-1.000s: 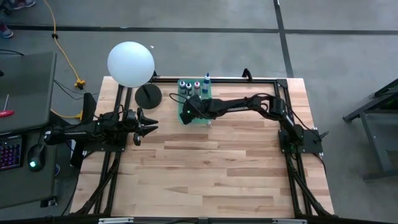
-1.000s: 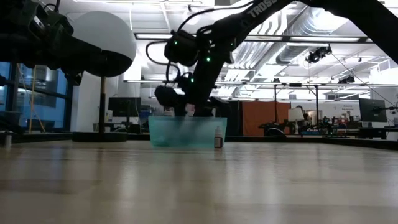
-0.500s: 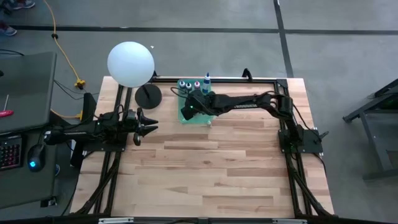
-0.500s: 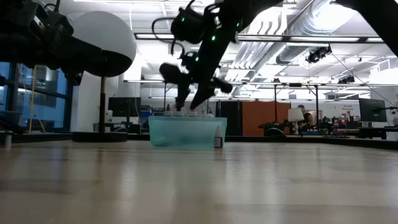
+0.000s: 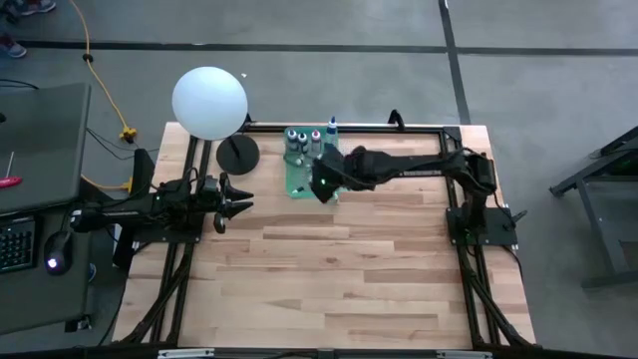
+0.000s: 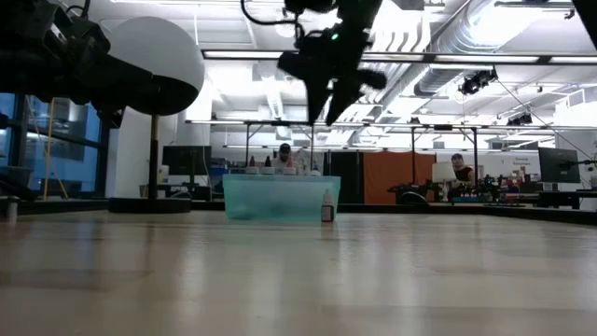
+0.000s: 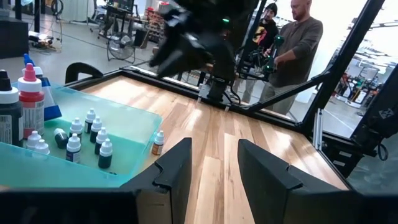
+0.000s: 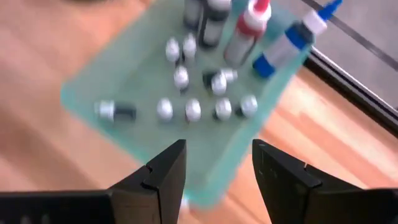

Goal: Pick & Place food coloring
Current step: Put the small orange food coloring bottle into the blue bin

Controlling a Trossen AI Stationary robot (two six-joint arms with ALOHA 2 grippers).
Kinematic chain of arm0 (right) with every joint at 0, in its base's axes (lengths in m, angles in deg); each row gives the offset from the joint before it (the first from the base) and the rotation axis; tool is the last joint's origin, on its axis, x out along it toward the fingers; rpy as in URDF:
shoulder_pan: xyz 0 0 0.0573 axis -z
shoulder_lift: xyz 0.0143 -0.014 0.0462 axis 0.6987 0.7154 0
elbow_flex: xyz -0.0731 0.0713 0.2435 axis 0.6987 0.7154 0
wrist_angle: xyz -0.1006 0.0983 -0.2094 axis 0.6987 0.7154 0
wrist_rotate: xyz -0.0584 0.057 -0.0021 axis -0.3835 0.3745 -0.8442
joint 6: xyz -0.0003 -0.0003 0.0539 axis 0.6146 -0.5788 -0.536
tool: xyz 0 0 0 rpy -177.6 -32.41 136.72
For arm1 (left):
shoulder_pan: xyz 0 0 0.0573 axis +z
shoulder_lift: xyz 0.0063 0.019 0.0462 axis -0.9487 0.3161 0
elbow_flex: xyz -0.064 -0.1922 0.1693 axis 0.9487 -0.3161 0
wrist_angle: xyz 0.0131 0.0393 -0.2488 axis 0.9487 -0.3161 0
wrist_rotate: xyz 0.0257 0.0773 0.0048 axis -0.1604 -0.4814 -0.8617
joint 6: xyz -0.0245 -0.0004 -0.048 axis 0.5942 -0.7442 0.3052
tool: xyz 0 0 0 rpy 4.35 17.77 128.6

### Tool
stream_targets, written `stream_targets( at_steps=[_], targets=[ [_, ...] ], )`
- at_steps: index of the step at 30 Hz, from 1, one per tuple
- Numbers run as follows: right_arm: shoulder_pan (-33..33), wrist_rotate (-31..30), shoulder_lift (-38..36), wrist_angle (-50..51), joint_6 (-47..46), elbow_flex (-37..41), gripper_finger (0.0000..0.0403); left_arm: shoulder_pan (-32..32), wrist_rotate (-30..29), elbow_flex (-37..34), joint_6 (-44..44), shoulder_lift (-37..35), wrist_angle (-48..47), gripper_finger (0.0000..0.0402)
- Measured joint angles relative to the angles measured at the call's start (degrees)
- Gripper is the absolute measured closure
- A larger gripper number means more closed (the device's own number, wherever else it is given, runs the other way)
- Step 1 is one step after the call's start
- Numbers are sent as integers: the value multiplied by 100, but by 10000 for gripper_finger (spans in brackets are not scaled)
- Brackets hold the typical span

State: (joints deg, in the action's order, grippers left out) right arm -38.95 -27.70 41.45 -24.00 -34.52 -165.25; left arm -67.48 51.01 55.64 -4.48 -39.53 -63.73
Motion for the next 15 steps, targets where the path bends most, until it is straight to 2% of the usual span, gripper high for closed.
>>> stream_targets(
  at_steps=[8, 15],
  targets=[
    [-1064, -147, -384, 1588, -70, 4, 229, 1, 0, 1, 0, 0, 0, 273],
    [-2129, -533, -906, 2712, -1345, 9, 229, 0, 2, 0, -2, 2, 0, 273]
  ],
)
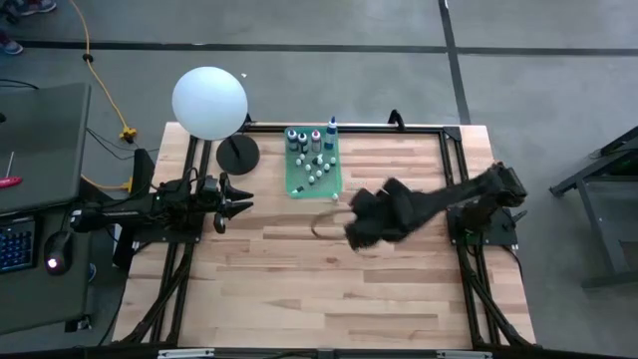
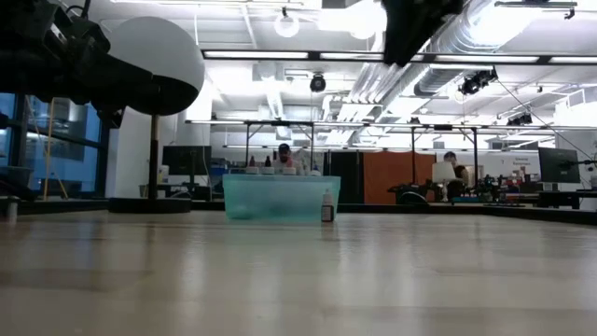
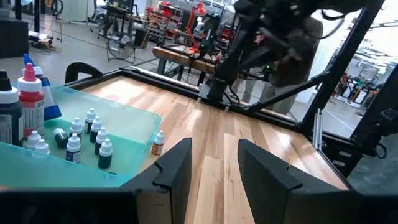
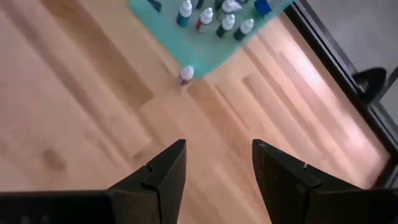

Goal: Pick & Place food coloring
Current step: Put the small orange food coloring bottle into the blue bin

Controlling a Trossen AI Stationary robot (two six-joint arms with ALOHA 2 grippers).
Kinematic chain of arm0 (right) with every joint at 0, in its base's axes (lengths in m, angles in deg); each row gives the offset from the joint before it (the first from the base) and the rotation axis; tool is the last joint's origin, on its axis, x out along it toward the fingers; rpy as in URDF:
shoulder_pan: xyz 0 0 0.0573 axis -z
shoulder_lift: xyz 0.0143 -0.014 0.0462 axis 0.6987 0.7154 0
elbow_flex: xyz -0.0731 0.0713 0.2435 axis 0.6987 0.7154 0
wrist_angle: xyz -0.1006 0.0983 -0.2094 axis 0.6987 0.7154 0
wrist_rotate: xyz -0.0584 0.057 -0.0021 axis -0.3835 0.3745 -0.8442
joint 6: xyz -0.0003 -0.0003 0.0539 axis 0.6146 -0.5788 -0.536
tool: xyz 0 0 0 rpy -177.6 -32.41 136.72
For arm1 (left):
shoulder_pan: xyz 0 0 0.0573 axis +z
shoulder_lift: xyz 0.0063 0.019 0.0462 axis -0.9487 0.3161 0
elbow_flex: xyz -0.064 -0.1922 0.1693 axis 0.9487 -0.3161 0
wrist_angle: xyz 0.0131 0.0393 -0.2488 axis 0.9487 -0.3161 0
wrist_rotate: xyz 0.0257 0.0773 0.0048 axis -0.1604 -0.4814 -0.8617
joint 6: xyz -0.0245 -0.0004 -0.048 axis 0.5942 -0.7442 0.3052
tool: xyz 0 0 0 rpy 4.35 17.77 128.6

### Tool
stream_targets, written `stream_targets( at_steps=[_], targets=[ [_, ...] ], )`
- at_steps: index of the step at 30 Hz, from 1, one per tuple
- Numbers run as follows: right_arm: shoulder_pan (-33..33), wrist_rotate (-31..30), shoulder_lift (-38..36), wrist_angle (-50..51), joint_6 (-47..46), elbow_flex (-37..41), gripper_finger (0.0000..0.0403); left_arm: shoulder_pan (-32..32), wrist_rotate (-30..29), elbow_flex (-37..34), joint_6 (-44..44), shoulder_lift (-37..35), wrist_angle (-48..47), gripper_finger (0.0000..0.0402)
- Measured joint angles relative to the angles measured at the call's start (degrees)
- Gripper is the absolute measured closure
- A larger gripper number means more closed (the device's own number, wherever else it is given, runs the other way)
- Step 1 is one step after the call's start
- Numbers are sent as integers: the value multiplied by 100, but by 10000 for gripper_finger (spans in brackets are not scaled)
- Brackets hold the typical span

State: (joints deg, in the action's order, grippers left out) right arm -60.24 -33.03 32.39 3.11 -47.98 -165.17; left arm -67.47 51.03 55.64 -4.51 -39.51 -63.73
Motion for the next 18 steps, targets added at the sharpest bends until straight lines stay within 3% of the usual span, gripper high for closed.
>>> stream_targets(
  at_steps=[4, 8, 12, 18],
  targets=[
    [-801, -241, -153, 486, -1205, 2, 229, 2, 0, 0, 2, -2, 0, 273],
    [-1565, -375, -210, 245, -2445, 459, 229, 1, 0, 1, 0, -1, 0, 273],
    [-2124, -405, -194, -1035, -3092, 1472, 229, 2, 0, 1, 0, -2, 0, 273],
    [-2246, -910, -192, -3968, -2955, 3096, 229, 0, 0, 2, 2, -2, 0, 273]
  ],
)
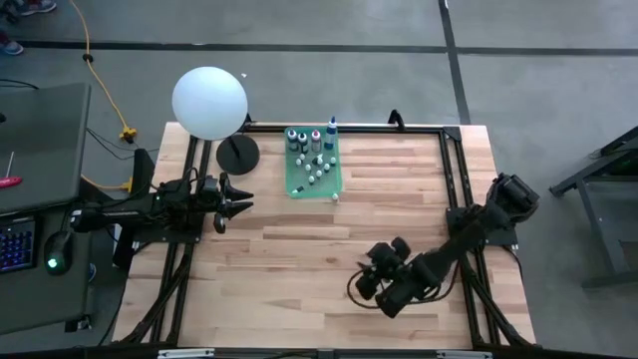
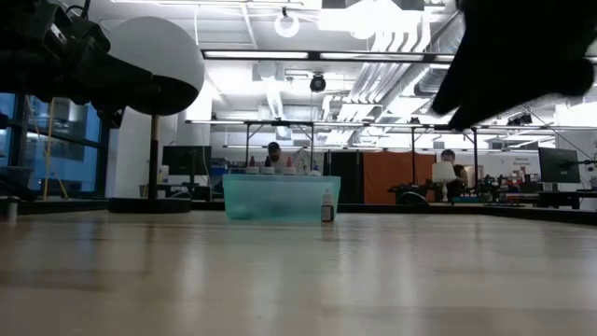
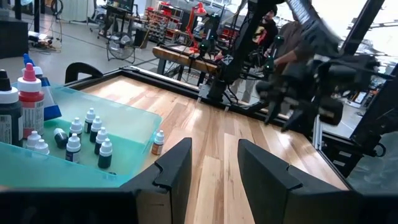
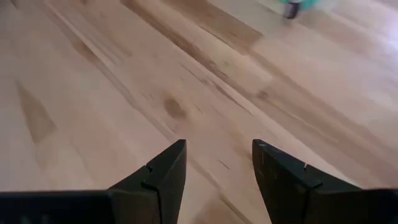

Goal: Pick & Place food coloring
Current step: Put the small orange food coloring bottle into the blue bin

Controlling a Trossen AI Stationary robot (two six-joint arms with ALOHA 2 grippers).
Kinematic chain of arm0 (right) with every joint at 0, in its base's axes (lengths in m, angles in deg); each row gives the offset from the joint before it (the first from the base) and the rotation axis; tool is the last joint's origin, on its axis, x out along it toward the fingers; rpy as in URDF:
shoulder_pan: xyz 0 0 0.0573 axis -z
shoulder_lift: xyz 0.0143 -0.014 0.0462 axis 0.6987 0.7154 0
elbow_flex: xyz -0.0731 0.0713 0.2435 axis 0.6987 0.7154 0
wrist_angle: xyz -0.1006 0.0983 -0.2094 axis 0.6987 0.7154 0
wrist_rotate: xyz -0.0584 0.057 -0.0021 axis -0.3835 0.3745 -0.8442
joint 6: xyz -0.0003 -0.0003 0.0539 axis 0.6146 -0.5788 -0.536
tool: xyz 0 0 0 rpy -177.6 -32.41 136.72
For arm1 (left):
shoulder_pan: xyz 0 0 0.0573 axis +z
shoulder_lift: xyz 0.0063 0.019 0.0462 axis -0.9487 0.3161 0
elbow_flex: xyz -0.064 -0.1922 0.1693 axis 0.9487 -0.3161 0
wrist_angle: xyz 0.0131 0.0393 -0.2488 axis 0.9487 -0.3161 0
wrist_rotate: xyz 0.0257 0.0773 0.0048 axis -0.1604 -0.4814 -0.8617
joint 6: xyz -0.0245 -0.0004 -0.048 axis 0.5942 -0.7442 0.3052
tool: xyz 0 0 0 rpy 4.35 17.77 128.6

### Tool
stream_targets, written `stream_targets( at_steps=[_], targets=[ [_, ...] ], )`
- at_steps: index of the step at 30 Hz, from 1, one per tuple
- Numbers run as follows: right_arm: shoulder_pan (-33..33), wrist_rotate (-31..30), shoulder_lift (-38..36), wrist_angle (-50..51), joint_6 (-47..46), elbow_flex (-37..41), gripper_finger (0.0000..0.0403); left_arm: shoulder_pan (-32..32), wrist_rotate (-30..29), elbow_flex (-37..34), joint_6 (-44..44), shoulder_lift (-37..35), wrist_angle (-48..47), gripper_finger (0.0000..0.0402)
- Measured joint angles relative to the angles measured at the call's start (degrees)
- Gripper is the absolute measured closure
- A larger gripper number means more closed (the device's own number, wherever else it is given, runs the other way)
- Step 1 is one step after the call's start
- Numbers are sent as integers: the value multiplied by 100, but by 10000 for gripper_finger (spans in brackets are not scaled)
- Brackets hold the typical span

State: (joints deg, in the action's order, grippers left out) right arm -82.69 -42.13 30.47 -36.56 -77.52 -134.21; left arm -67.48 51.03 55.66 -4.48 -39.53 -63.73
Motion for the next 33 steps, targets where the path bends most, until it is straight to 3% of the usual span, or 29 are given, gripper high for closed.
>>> stream_targets(
  at_steps=[9, 16, 19, 23, 29, 33],
  targets=[
    [452, -1112, 0, -4398, 1500, 2224, 229, 0, 0, -2, -2, 0, 0, 273],
    [1148, -1061, 2, -5629, 2943, 2990, 229, 1, 0, -2, -2, 0, 0, 273],
    [1504, -833, 5, -5771, 3612, 2950, 229, 0, 2, -2, 0, 2, 0, 273],
    [1878, -798, 236, -5784, 3453, 2661, 229, 1, 1, -2, 0, 1, 0, 273],
    [2113, -708, 1295, -5771, 3458, 1754, 229, 1, 2, -1, -2, 0, 0, 273],
    [2111, -1351, 1920, -5561, 3543, 1023, 229, 0, 1, -1, -1, 0, 0, 273]
  ],
)
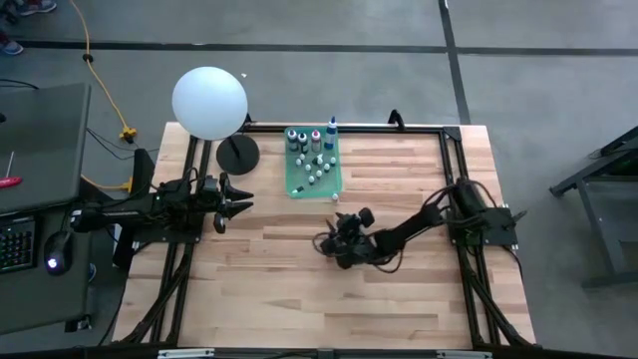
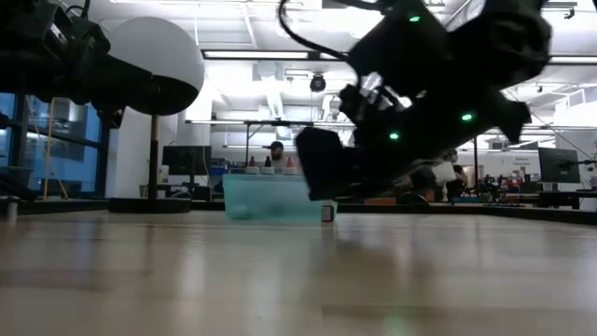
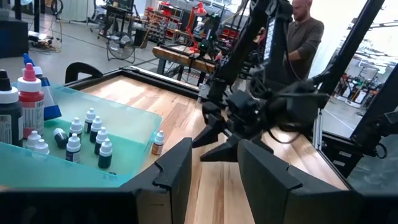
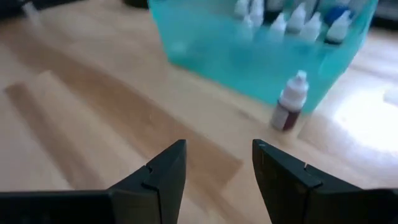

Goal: Pick & Place food coloring
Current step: Put the small orange food coloring bottle into the blue bin

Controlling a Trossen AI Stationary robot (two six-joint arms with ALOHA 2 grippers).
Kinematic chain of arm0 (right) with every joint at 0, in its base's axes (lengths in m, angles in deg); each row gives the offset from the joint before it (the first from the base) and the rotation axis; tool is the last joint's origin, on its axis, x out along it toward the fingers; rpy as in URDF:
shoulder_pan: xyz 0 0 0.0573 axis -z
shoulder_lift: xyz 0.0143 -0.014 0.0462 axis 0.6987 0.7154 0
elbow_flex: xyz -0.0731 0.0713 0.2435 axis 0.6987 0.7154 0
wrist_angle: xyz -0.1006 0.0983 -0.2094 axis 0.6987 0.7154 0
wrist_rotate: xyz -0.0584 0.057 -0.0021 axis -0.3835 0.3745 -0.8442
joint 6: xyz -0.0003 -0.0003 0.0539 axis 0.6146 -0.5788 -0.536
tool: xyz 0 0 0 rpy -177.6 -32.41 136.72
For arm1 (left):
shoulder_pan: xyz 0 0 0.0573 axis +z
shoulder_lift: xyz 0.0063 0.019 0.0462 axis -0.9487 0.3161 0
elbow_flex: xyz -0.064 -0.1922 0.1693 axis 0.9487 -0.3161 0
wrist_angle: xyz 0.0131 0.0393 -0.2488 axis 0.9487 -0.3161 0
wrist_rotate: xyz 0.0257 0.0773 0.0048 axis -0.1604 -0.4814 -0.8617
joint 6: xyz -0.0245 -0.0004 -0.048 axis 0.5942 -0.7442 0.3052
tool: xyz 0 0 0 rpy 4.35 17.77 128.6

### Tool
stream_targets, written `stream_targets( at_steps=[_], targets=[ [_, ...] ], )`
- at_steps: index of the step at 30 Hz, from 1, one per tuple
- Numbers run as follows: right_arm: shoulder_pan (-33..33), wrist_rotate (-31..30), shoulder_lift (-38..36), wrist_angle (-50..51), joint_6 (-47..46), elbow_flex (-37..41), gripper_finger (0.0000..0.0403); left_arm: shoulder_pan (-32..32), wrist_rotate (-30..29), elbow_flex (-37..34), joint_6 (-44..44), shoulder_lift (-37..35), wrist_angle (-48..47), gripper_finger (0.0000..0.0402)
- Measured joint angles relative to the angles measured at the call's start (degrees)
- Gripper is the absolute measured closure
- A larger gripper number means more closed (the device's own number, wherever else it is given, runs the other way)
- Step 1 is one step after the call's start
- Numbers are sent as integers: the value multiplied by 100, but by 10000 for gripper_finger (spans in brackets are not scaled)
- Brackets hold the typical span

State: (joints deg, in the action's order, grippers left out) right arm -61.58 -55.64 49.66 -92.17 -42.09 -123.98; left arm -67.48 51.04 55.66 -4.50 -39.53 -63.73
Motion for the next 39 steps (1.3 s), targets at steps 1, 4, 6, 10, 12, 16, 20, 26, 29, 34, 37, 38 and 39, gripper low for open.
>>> stream_targets(
  at_steps=[1, 4, 6, 10, 12, 16, 20, 26, 29, 34, 37, 38, 39],
  targets=[
    [0, -212, 108, 132, -46, -173, 229, 1, -1, -1, 1, 1, 0, 273],
    [10, -566, 375, 472, -246, -581, 229, 1, -1, -2, 1, 1, 0, 273],
    [31, -694, 558, 544, -411, -722, 229, 0, -1, -2, -1, 2, 0, 273],
    [52, -732, 813, 568, -1138, -744, 229, 2, -1, -2, 1, 0, 0, 273],
    [61, -764, 878, 676, -1457, -736, 229, 2, -1, 0, 1, 0, 2, 273],
    [96, -923, 900, 683, -1454, -739, 229, 1, -1, -1, 0, 2, 1, 273],
    [201, -1175, 900, 684, -1273, -739, 229, 0, -1, 1, 1, 0, 2, 273],
    [422, -1154, 900, 687, -1256, -739, 229, 1, -1, 1, 1, 0, 1, 273],
    [500, -1142, 900, 685, -1256, -736, 229, 1, -1, 0, -1, 1, 0, 273],
    [575, -1127, 900, 685, -1236, -737, 229, 1, 1, 1, -1, 1, 0, 273],
    [601, -1157, 900, 684, -1236, -739, 229, 2, 1, 0, -1, 0, 1, 273],
    [604, -1155, 900, 685, -1232, -739, 229, 1, -1, -1, 1, 2, 1, 273],
    [614, -1159, 900, 683, -1197, -739, 229, 2, -1, 1, 1, 0, 2, 273]
  ],
)
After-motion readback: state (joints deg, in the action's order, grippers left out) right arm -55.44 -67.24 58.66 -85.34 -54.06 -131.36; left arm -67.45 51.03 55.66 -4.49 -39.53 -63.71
